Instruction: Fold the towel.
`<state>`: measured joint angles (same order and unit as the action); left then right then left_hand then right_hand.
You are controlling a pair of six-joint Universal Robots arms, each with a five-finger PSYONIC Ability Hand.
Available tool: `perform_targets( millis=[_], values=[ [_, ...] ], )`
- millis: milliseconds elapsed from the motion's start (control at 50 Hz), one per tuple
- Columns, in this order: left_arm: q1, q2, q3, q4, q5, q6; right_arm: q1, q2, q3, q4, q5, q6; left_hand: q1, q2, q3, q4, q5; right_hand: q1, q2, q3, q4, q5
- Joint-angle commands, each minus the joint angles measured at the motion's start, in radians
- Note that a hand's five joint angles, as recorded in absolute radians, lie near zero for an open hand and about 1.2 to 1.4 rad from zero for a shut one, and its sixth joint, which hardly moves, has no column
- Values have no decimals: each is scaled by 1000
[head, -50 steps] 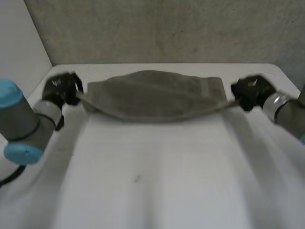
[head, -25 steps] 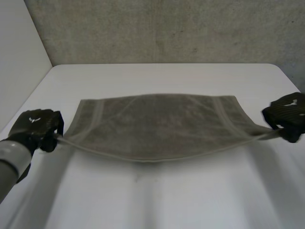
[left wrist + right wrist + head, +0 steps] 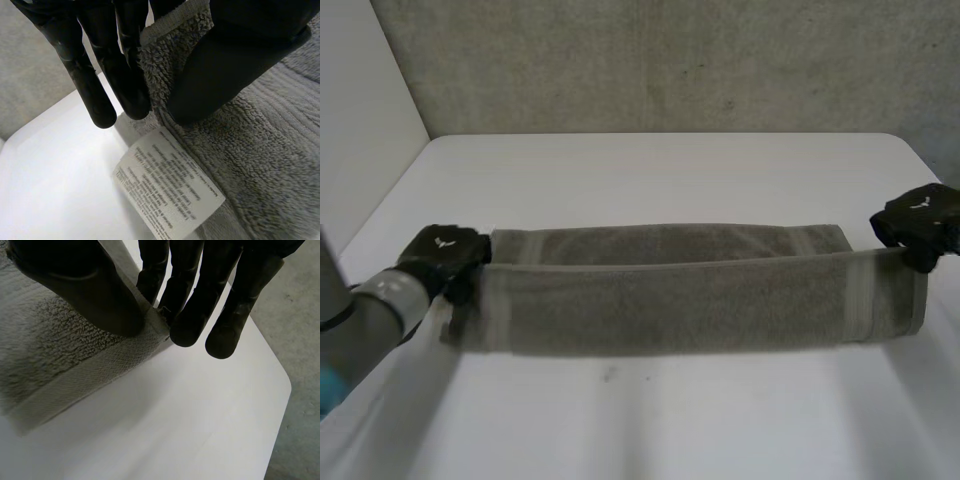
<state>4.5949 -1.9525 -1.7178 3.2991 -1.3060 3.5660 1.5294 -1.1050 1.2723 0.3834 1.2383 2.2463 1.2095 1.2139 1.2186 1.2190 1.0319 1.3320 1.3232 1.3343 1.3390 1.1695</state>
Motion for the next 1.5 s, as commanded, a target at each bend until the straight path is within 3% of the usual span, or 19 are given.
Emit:
perform_targets(
  millis=[20,360,660,680,700,720,740,760,800,960,1060,1100,1160,1320,1420,1500],
  values=[
    [-44,-253,292,-1,-10,-36,66,180,-160,-151,38,110,187,182,178,177,190,64,73,62,57,52],
    [-68,-531,682,-3,-51,-59,158,447,-470,-247,161,134,187,182,178,177,190,64,73,62,57,52],
    [-68,-602,744,-3,-58,-58,184,570,-622,-250,196,133,187,182,178,177,190,64,73,62,57,52],
    [-70,-603,742,-4,-58,-59,184,570,-622,-250,196,133,109,104,100,99,112,64,73,62,57,52],
    [-70,-603,742,-4,-58,-59,186,577,-629,-250,196,134,108,104,99,98,111,-71,-62,-74,-78,-83],
    [-71,-605,742,-3,-59,-58,187,582,-636,-253,197,136,-421,-425,-430,-431,-418,-616,-607,-618,-623,-628],
    [-71,-605,742,-3,-59,-58,187,582,-636,-253,198,136,-426,-431,-435,-436,-423,-622,-613,-624,-629,-634],
    [-73,-605,742,-3,-65,-56,195,585,-640,-268,198,139,-961,-966,-970,-971,-958,-1142,-1133,-1144,-1149,-1154],
    [-76,-602,742,-3,-75,-64,198,583,-642,-294,198,147,-1017,-1021,-1026,-1026,-1013,-1157,-1149,-1160,-1164,-1170],
    [-80,-499,727,-1,-85,-118,195,453,-613,-385,201,297,-1034,-1039,-1043,-1044,-1031,-1157,-1149,-1160,-1164,-1170],
    [-76,-318,608,-3,-87,-248,183,314,-522,-380,201,397,-1034,-1039,-1043,-1044,-1031,-1157,-1149,-1160,-1164,-1170],
    [-76,-263,556,-1,-84,-278,166,210,-411,-377,194,421,-1034,-1039,-1043,-1044,-1031,-1157,-1149,-1160,-1164,-1170],
    [-76,-156,441,0,-82,-325,155,160,-340,-377,190,421,-1031,-1036,-1040,-1041,-1028,-1157,-1149,-1160,-1164,-1170],
    [-88,52,218,14,-93,-342,101,-68,75,-368,175,417,-1031,-1036,-1040,-1041,-1028,-1157,-1149,-1160,-1164,-1170],
    [-126,141,121,14,-141,-348,92,-110,232,-380,119,411,-1031,-1036,-1040,-1041,-1028,-1157,-1149,-1160,-1164,-1170],
    [-162,181,57,16,-241,-349,67,-108,308,-389,75,407,-1031,-1036,-1040,-1041,-1028,-1141,-1133,-1144,-1148,-1153]
  ],
)
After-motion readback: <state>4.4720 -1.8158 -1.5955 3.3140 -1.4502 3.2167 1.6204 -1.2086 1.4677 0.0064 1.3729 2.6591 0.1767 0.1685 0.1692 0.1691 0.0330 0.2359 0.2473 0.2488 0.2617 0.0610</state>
